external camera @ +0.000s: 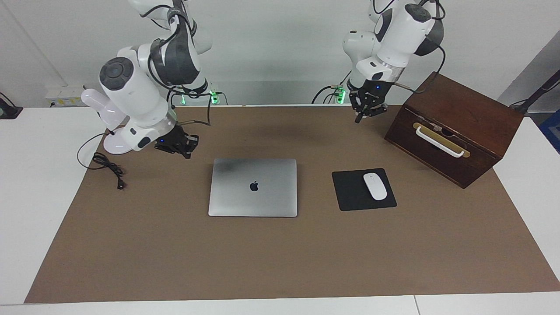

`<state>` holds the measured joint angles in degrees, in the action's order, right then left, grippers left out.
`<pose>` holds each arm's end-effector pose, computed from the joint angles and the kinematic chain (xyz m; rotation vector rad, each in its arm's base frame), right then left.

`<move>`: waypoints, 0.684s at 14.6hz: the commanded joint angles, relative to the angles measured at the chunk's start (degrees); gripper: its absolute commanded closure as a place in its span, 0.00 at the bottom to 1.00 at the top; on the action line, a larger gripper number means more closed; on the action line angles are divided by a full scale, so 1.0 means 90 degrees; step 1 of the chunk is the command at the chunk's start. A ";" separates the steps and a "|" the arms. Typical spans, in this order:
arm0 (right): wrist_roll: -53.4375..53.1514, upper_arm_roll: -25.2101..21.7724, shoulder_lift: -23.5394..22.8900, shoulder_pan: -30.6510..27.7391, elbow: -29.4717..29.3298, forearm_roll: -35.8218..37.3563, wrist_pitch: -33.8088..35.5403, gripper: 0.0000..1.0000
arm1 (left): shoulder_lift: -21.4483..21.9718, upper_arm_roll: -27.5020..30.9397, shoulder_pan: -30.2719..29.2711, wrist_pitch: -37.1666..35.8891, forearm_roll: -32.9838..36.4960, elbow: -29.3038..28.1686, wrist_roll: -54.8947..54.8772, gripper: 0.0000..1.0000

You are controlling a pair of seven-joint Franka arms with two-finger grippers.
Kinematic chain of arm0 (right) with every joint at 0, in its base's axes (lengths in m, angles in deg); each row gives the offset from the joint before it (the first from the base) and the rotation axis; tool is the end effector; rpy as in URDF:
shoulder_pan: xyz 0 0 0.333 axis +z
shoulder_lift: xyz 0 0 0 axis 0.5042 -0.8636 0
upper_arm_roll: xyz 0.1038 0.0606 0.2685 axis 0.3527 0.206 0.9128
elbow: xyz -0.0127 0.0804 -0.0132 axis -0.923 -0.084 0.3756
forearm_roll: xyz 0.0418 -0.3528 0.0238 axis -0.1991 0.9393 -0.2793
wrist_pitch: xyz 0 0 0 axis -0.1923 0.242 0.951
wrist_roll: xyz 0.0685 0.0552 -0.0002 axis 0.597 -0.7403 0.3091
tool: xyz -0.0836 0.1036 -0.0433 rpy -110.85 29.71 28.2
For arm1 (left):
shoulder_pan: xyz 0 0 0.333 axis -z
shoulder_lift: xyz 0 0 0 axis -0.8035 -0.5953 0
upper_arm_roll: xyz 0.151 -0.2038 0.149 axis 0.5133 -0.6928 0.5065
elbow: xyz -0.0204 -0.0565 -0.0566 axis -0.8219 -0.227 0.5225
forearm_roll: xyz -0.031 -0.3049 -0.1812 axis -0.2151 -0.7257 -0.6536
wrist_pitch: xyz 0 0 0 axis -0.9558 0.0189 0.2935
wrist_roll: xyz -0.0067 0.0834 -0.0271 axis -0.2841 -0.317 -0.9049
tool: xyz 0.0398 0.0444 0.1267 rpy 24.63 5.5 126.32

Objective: Close laptop with both arms

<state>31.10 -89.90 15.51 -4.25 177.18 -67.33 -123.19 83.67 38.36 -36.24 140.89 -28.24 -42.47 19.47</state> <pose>0.5510 0.0575 0.4701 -3.0570 -0.0388 0.1423 0.3981 -0.1275 0.5005 2.9144 -0.7201 0.2052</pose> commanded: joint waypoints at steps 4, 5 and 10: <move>0.1016 0.0157 -0.0012 -0.0605 -0.0820 0.0462 0.0307 1.00 | -0.0031 -0.0040 -0.0946 -0.1199 0.0480 0.1055 0.0132 0.00; 0.1075 0.0273 -0.0002 -0.0781 -0.0831 0.0540 0.0297 1.00 | -0.0031 -0.0040 -0.1073 -0.1200 0.0587 0.1163 0.0404 0.00; 0.0901 0.1961 0.0437 -0.2244 -0.0802 0.1097 0.0199 0.60 | -0.0002 0.0077 -0.1143 -0.1200 0.1116 0.1495 0.1734 0.00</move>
<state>39.77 -78.04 17.04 -19.71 169.63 -59.33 -121.88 83.69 38.64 -46.21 131.61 -19.60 -30.74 31.66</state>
